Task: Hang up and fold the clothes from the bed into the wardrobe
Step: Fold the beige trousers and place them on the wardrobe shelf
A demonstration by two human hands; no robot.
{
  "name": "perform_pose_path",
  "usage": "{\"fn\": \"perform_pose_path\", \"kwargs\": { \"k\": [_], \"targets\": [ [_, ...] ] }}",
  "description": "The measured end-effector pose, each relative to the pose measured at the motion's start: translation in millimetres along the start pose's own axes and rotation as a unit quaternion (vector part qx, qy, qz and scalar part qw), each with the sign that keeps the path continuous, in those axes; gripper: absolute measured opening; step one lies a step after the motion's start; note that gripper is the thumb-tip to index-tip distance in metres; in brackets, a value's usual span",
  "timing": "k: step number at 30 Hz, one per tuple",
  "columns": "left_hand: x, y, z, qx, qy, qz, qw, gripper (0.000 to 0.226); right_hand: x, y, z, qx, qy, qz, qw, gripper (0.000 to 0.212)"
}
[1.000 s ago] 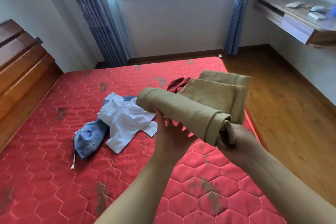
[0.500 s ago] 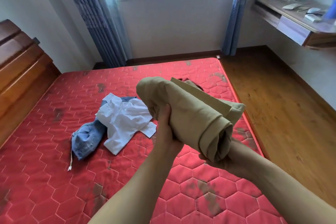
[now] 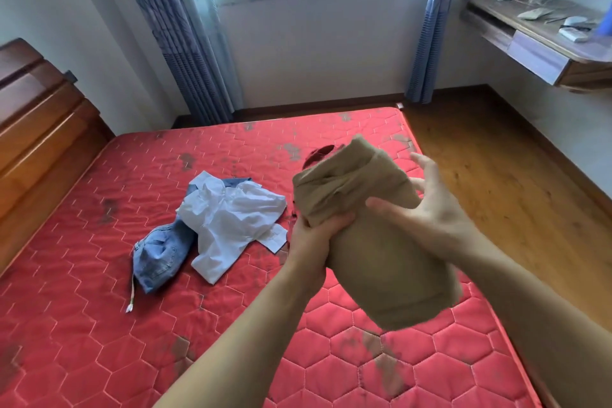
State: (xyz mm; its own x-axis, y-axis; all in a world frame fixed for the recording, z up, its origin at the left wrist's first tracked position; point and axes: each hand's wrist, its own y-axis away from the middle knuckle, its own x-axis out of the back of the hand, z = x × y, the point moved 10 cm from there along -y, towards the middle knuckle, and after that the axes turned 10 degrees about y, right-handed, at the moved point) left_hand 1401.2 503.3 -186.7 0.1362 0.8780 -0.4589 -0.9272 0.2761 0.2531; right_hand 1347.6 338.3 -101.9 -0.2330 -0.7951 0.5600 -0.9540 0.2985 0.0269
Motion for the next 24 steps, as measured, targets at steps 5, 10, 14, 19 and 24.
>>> {"fn": "perform_pose_path", "kwargs": {
  "k": [5, 10, 14, 19, 24],
  "targets": [
    [-17, 11, 13, 0.028, -0.047, -0.096, 0.994, 0.066, -17, -4, 9, -0.053, -0.187, -0.091, 0.977, 0.018],
    [-31, 23, 23, 0.128, -0.035, -0.147, 0.98, 0.036, -31, 4, 28, -0.112, -0.247, -0.062, 0.96, 0.015],
    [-32, 24, 32, 0.124, -0.028, -0.147, 0.981, 0.034, -31, 3, 23, -0.104, -0.248, -0.048, 0.962, 0.016],
    [-19, 21, 42, 0.056, -0.062, -0.136, 0.987, 0.04, -39, 3, 13, -0.113, -0.208, -0.103, 0.966, 0.042],
    [0, 10, 52, 0.001, -0.141, -0.081, 0.987, 0.039, -12, 8, -73, 0.258, 0.241, 0.118, 0.928, 0.08]
  ]
}}
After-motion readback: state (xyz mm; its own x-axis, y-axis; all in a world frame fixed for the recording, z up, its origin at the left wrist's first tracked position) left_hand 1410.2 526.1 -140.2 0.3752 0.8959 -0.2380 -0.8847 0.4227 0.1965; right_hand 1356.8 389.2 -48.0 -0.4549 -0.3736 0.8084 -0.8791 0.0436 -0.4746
